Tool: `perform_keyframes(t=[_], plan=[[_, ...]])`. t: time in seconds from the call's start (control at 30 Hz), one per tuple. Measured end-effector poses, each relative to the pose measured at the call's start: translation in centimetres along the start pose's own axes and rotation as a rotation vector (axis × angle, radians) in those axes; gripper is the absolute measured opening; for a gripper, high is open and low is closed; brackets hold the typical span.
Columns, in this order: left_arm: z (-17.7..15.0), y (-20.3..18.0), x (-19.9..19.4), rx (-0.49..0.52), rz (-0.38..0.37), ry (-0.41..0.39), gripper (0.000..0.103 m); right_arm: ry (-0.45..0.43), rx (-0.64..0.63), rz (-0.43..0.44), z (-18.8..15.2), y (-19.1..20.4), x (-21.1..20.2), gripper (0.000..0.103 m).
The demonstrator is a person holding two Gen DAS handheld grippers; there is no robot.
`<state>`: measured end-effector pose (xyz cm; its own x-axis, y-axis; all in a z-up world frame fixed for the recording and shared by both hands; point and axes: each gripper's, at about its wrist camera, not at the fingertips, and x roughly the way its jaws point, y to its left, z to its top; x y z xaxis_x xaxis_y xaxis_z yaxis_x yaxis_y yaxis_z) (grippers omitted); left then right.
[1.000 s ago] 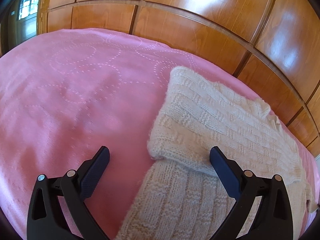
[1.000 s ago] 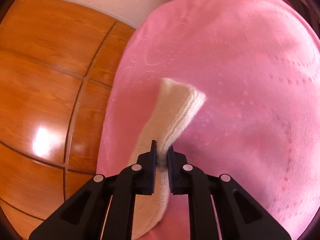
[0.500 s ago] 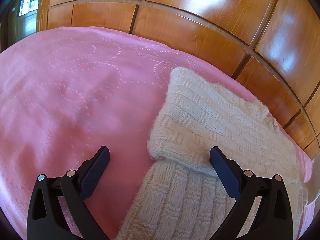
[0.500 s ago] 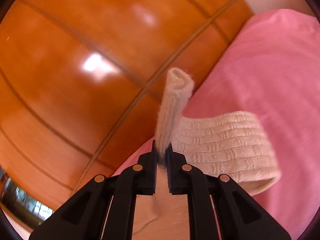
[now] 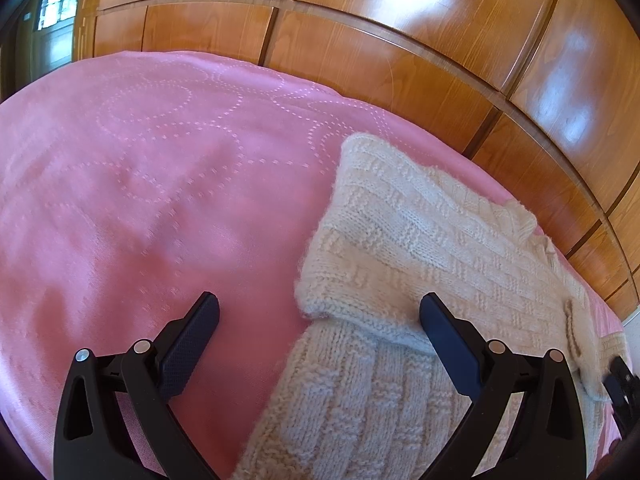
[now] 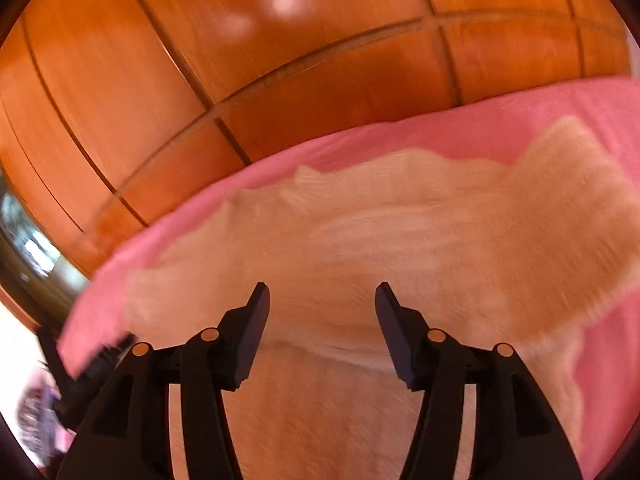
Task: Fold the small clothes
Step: 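Lay the sleeve on the sweater with the right tool while the left tool smooths the body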
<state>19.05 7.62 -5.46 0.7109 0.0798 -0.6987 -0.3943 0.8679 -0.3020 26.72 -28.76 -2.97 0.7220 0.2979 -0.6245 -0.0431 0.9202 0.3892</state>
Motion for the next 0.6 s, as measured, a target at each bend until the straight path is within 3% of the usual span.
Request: perform_keyframes(t=[0.03, 0.1, 0.2, 0.27, 0.33, 0.43, 0.57, 0.6], plan=[[0.0, 0.0, 0.0, 0.001, 0.002, 0.001, 0.099, -0.034, -0.006, -0.048, -0.1, -0.6, -0.7, 0.071], [0.1, -0.2, -0.3, 0.001, 0.010, -0.002, 0.099, -0.129, 0.025, -0.163, -1.2, -1.7, -2.4, 0.087], [0.6, -0.7, -1.5, 0.000, 0.022, -0.014, 0.099, -0.230, 0.137, -0.312, -2.4, -4.8, -4.4, 0.090], [1.0, -1.8, -3.4, 0.019, -0.036, -0.042, 0.099, -0.235, 0.232, -0.452, -3.1, -6.9, -4.9, 0.093], [1.1, -3.9, -5.7, 0.050, -0.119, -0.084, 0.099, -0.199, 0.336, -0.439, -3.8, -9.0, -4.6, 0.093], [1.0, -7.7, -7.0, 0.133, -0.235, -0.079, 0.099, -0.171, 0.447, -0.421, -5.0, -10.7, -3.9, 0.094], [0.0, -14.2, -5.6, 0.265, -0.338, 0.006, 0.095, -0.177, 0.421, -0.426, -5.8, -9.3, -4.2, 0.097], [-0.4, -15.7, -4.7, 0.289, -0.346, 0.052, 0.087, -0.177, 0.426, -0.422, -5.7, -9.6, -4.2, 0.097]])
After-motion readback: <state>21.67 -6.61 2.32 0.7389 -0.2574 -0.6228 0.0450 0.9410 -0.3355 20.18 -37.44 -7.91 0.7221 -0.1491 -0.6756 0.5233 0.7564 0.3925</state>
